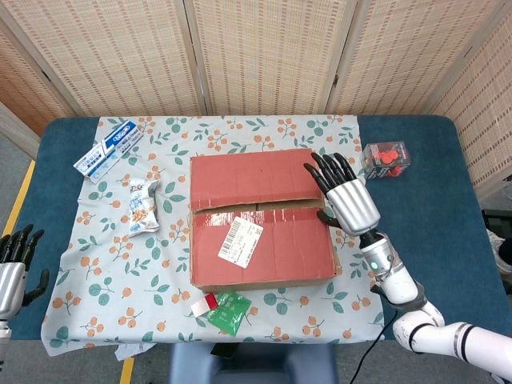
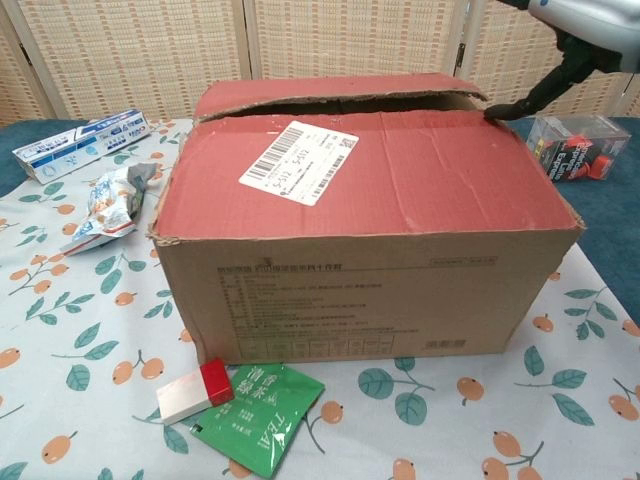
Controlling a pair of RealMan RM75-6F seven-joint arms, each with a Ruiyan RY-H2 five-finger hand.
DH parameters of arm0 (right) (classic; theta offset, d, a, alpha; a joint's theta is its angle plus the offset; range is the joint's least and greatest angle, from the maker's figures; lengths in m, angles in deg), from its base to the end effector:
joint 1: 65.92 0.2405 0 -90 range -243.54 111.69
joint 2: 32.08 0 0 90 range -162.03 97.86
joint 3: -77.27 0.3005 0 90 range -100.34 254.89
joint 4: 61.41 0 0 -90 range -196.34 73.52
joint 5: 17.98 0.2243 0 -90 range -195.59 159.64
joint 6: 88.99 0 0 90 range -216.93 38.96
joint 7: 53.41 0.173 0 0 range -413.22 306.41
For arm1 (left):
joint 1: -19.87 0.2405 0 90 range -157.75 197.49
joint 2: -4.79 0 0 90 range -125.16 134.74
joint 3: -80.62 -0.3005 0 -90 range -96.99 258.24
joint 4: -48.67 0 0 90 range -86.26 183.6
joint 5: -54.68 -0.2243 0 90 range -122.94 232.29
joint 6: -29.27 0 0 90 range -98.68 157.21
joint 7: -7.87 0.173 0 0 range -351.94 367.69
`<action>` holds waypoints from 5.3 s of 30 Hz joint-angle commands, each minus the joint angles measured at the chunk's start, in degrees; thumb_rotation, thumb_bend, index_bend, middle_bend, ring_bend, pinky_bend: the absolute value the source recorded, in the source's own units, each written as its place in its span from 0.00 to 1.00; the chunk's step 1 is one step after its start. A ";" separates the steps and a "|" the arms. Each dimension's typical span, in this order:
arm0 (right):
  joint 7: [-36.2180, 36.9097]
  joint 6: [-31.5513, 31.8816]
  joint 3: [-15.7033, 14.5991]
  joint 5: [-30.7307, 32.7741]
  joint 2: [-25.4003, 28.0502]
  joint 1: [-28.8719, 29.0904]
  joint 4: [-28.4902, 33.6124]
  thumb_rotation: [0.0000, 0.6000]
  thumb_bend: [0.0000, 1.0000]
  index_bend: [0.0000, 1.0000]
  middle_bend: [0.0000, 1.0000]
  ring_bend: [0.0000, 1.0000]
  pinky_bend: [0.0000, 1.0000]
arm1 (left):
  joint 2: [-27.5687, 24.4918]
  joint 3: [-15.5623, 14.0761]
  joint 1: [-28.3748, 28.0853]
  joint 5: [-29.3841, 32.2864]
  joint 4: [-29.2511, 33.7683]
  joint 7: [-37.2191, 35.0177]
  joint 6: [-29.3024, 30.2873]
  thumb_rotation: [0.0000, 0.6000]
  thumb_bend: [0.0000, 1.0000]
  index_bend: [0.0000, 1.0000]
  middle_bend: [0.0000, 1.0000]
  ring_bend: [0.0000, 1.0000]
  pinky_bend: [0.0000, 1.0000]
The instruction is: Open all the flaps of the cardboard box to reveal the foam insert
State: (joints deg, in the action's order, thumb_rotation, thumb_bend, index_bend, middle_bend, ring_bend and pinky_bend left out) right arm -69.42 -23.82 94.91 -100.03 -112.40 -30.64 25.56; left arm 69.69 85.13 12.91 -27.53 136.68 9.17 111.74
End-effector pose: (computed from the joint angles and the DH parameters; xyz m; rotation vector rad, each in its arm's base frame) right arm -0.1668 -0.4092 0.0663 1.7072 -0.5915 1.1582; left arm -0.3735 0.2357 0.1715 -1.3725 -0.8569 -0.8340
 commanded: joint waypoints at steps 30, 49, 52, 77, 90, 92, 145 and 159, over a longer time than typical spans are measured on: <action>-3.23 -6.75 11.00 13.55 -8.27 17.50 -18.54 1.00 0.28 0.00 0.00 0.00 0.00 | -3.14 0.51 -0.32 0.73 -4.83 -19.06 -2.31 1.00 0.56 0.09 0.00 0.00 0.00; 14.29 -19.68 9.12 14.68 -20.16 31.81 -56.51 1.00 0.41 0.00 0.00 0.00 0.00 | -3.59 2.09 -0.04 5.52 -8.43 -25.73 -5.80 1.00 0.56 0.07 0.00 0.00 0.00; 16.52 -17.91 7.62 13.05 -19.42 30.69 -55.61 1.00 0.41 0.00 0.00 0.00 0.00 | -3.65 2.21 0.32 5.70 -8.71 -26.01 -5.38 1.00 0.56 0.06 0.00 0.00 0.00; 59.30 -44.34 6.99 5.02 27.68 5.04 15.84 1.00 0.41 0.00 0.00 0.00 0.00 | -2.33 3.14 0.06 5.57 -9.59 -23.72 -4.75 1.00 0.56 0.00 0.00 0.00 0.00; 106.00 -27.30 -4.28 -21.95 22.90 8.16 1.52 1.00 0.41 0.00 0.00 0.00 0.02 | -1.99 3.50 -0.41 6.78 -10.38 -23.52 -6.51 1.00 0.56 0.00 0.00 0.00 0.00; 112.26 -24.37 -7.80 -24.92 22.13 10.05 -1.94 1.00 0.41 0.00 0.00 0.00 0.03 | -2.02 3.50 -0.38 6.73 -10.35 -23.54 -6.49 1.00 0.56 0.00 0.00 0.00 0.00; 98.99 20.35 -39.29 -42.93 44.68 -0.11 18.25 1.00 0.41 0.00 0.00 0.00 0.10 | -1.56 3.17 -1.20 5.76 -6.66 -14.92 -5.47 1.00 0.56 0.00 0.00 0.00 0.00; 70.96 16.61 -34.63 -35.51 43.99 -6.18 23.75 1.00 0.41 0.08 0.00 0.00 0.00 | -1.75 2.74 -1.46 4.29 -6.21 -15.21 -4.97 1.00 0.56 0.00 0.00 0.00 0.00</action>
State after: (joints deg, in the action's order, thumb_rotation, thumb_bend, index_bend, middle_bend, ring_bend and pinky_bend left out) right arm 11.60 -3.62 56.65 -140.00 -68.09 -36.48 46.00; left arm 67.95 87.88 11.49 -23.27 130.53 -5.97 106.85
